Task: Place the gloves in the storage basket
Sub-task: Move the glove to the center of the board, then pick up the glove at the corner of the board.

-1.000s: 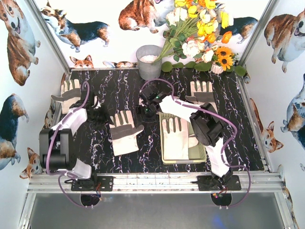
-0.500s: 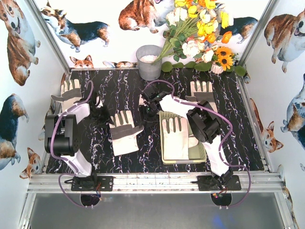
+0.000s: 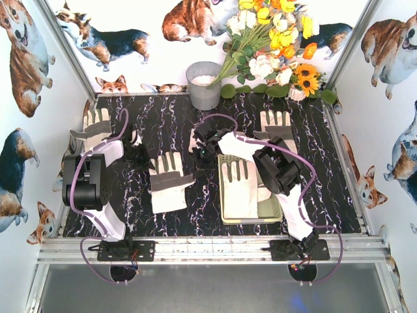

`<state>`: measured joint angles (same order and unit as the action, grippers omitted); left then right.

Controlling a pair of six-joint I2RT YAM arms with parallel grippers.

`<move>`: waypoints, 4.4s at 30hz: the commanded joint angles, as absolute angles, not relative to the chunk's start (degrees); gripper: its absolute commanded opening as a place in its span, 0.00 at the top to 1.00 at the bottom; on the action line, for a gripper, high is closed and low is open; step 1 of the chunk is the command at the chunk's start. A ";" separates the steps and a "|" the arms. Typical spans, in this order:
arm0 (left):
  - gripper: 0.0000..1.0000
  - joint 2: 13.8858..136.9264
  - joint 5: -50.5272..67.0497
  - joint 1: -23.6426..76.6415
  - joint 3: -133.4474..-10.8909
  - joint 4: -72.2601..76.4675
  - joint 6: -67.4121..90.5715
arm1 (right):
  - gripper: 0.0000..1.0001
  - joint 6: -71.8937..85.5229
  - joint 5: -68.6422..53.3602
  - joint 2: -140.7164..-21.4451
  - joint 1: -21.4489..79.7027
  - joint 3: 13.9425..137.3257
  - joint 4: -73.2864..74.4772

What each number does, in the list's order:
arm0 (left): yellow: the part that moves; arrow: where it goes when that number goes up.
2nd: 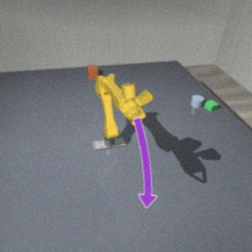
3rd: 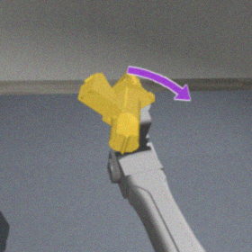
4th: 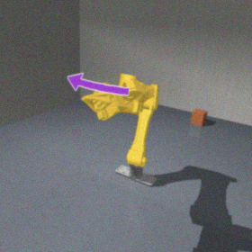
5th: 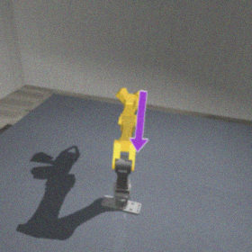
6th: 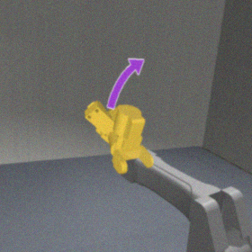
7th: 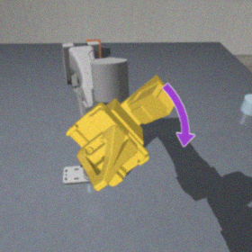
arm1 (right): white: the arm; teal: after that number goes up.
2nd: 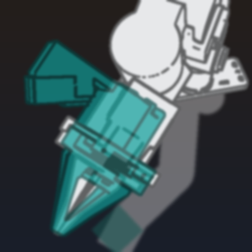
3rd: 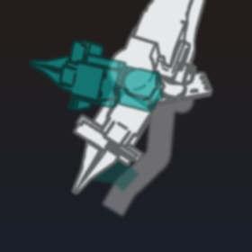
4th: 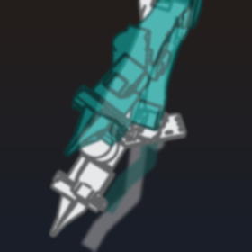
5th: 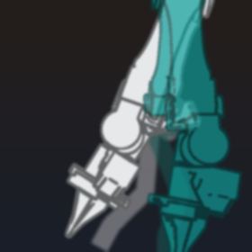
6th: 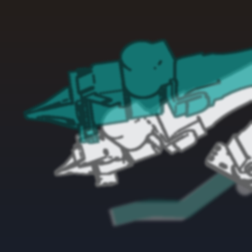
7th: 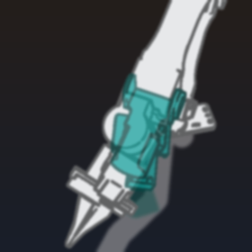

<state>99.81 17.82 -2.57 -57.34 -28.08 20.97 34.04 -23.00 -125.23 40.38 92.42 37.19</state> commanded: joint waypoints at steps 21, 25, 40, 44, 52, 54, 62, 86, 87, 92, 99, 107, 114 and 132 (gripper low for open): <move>0.54 81.71 16.59 -2.91 -42.54 -30.86 20.55 | 0.73 34.19 -20.11 -110.05 45.52 77.85 33.92; 0.40 77.82 11.72 -3.08 -48.99 -35.51 19.59 | 0.57 33.49 -20.41 -108.28 45.53 79.19 33.92; 0.42 94.92 -2.21 -10.95 -77.36 -42.83 21.41 | 0.40 31.43 -13.55 -98.58 44.19 87.06 39.81; 0.48 103.31 -8.47 -11.60 -84.69 -45.03 23.39 | 0.40 34.37 -11.75 -94.33 40.75 82.75 37.14; 0.54 112.58 -18.24 -11.60 -90.84 -43.90 26.84 | 0.39 36.94 -9.63 -85.90 34.01 73.78 34.04; 0.54 113.97 -20.23 -11.60 -91.32 -42.74 28.01 | 0.39 37.15 -9.58 -84.63 32.69 72.33 33.94; 0.57 119.24 -20.05 -11.77 -92.19 -35.49 30.26 | 0.39 37.35 -9.76 -82.45 29.99 71.03 34.24; 0.67 124.74 -13.42 -15.38 -92.11 -31.74 28.58 | 0.39 40.29 -9.80 -81.63 29.97 71.16 34.89; 0.68 125.06 -12.87 -15.38 -92.19 -31.99 28.26 | 0.39 40.31 -9.88 -81.69 29.97 71.11 34.91; 0.81 125.16 -11.73 -15.33 -90.34 -32.66 28.79 | 0.39 40.14 -10.50 -82.66 29.97 72.08 34.77; 1.00 120.22 -7.62 -15.37 -84.84 -31.04 29.02 | 0.39 39.33 -11.31 -83.92 29.97 73.54 34.55; 1.00 110.87 -5.98 -15.30 -80.31 -36.80 25.94 | 0.39 38.27 -12.86 -84.07 29.97 73.85 34.58; 1.00 98.96 -0.52 -15.29 -71.49 -42.41 25.35 | 0.39 37.94 -14.85 -82.95 29.97 72.88 34.17; 1.00 72.96 4.79 -6.95 -58.22 -51.42 34.11 | 0.38 38.38 -23.79 -73.30 29.97 68.79 39.81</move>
